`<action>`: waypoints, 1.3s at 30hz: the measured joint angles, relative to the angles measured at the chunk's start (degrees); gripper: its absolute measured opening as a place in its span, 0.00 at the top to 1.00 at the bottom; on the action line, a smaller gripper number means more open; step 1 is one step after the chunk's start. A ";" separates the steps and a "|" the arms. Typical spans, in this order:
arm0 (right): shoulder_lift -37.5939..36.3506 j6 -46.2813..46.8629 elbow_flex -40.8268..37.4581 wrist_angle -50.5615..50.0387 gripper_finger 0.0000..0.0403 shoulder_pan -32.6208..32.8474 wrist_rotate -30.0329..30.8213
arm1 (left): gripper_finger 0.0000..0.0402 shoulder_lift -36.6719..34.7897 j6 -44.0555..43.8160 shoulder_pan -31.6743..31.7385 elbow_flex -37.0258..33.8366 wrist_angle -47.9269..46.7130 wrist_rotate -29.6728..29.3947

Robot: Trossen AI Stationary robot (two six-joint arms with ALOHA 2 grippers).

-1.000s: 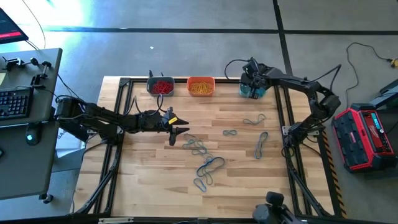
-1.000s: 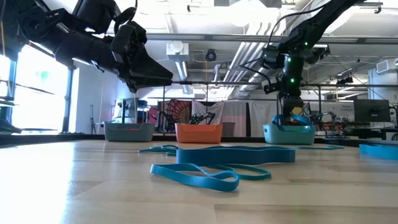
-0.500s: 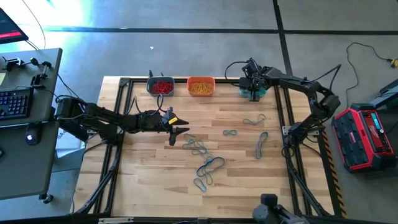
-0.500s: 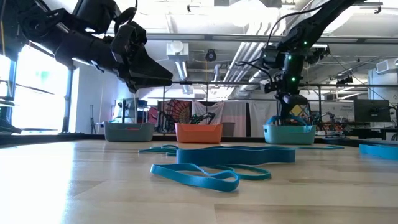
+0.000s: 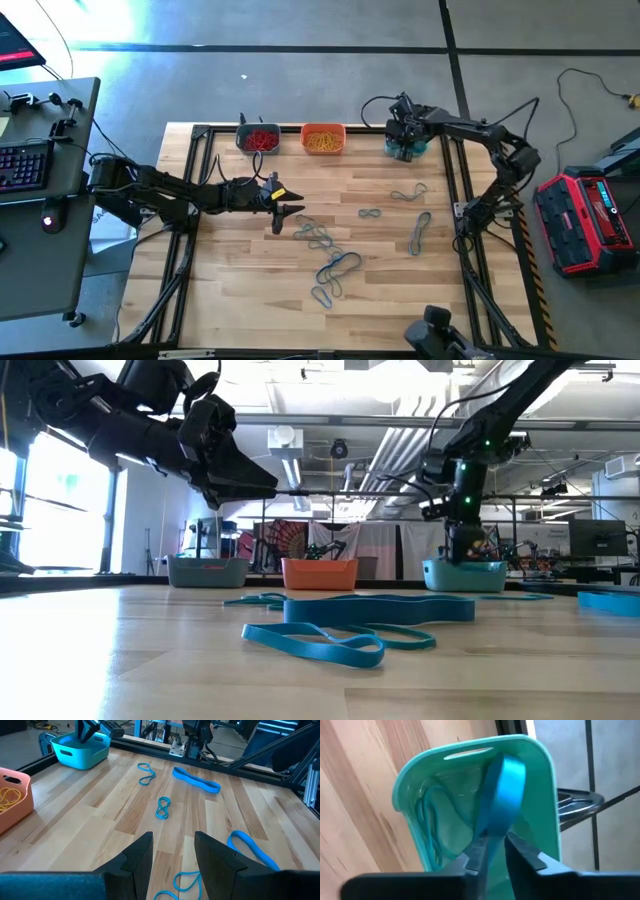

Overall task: Sort rubber bands into baskets
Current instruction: Put the blue rubber band into the light blue bin

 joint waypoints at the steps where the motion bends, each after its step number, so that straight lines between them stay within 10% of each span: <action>1: 0.35 0.39 0.00 0.08 0.86 -0.01 0.02 | 0.66 0.00 0.00 0.00 -0.01 0.00 0.00; 9: 2.05 1.62 0.00 1.57 0.72 0.05 -1.29 | 0.66 0.00 -0.01 0.00 -0.01 -0.02 0.00; 21: 5.71 6.89 0.00 6.66 0.98 -1.19 -5.12 | 0.66 0.01 0.02 0.00 -0.01 -0.07 0.00; 39: -5.35 24.31 0.22 2.43 0.88 -1.19 -2.47 | 0.66 0.00 1.07 -0.02 -0.01 -0.20 0.00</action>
